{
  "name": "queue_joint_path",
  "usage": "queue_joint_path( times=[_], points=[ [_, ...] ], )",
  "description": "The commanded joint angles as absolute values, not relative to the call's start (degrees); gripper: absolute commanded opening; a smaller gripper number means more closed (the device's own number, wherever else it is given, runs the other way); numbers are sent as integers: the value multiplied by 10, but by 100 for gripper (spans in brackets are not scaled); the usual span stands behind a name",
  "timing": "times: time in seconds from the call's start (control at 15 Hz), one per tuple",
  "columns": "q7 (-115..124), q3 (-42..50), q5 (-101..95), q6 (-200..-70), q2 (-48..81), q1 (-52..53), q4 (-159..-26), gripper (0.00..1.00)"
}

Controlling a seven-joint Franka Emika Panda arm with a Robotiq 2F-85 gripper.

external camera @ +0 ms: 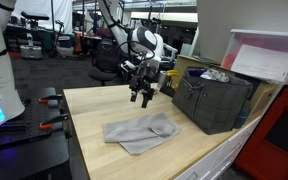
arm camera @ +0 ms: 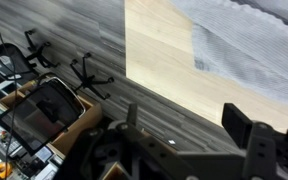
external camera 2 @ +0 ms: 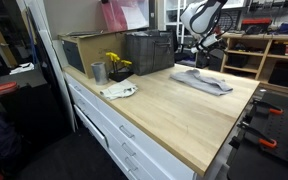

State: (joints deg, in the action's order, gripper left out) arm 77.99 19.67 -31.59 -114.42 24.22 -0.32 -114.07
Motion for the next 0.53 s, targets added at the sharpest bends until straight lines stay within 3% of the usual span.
queue_joint_path(
  times=[0.0, 0.47],
  points=[
    [775, 159, -340, -1187, 216, -1, -1128, 100],
    [641, 114, -293, -1362, 233, -29, -1113, 100]
  ],
)
